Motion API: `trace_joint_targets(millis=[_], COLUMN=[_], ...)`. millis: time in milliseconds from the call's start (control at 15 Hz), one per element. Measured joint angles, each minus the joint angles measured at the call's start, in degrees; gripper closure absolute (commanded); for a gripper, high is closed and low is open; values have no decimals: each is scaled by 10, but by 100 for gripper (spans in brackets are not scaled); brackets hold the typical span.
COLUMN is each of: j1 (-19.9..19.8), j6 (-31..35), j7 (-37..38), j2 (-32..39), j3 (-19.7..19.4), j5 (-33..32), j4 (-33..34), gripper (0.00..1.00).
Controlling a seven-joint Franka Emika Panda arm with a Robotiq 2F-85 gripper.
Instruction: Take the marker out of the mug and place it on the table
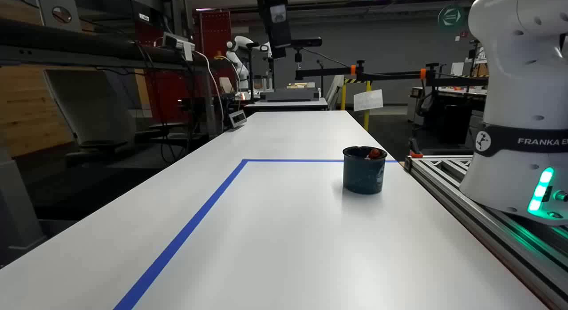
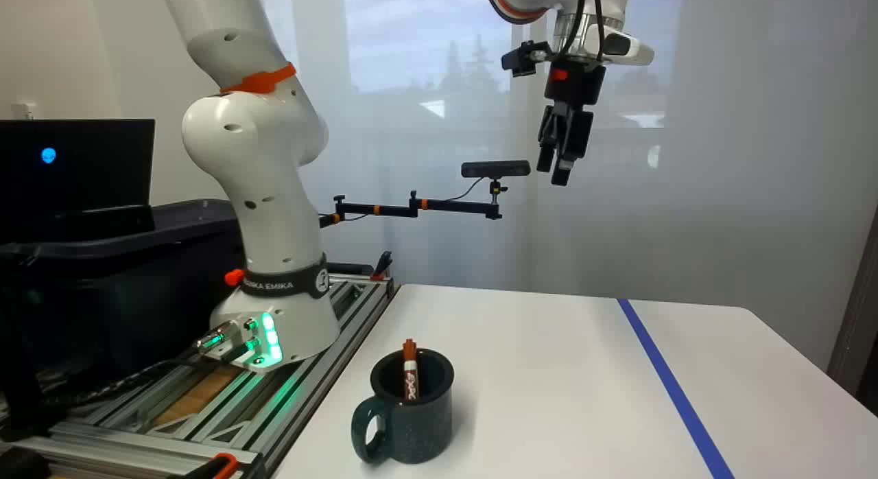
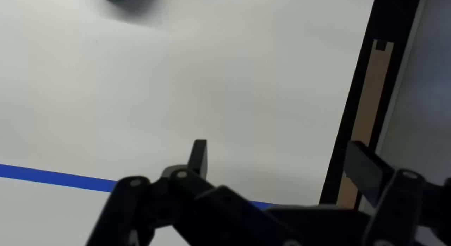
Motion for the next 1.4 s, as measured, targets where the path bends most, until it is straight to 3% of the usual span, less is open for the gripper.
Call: trace_joint_targets(millis=[667, 867, 1067, 1400], j1=[0, -5, -11, -45], j6=[0, -3, -15, -15], j7=[0, 38, 63, 108], j2=[0, -1, -21, -106], j3=[0, -3, -14, -37], j5=[0, 37, 92, 146], j4=[1, -6, -54, -188], gripper=[0, 0, 0, 0])
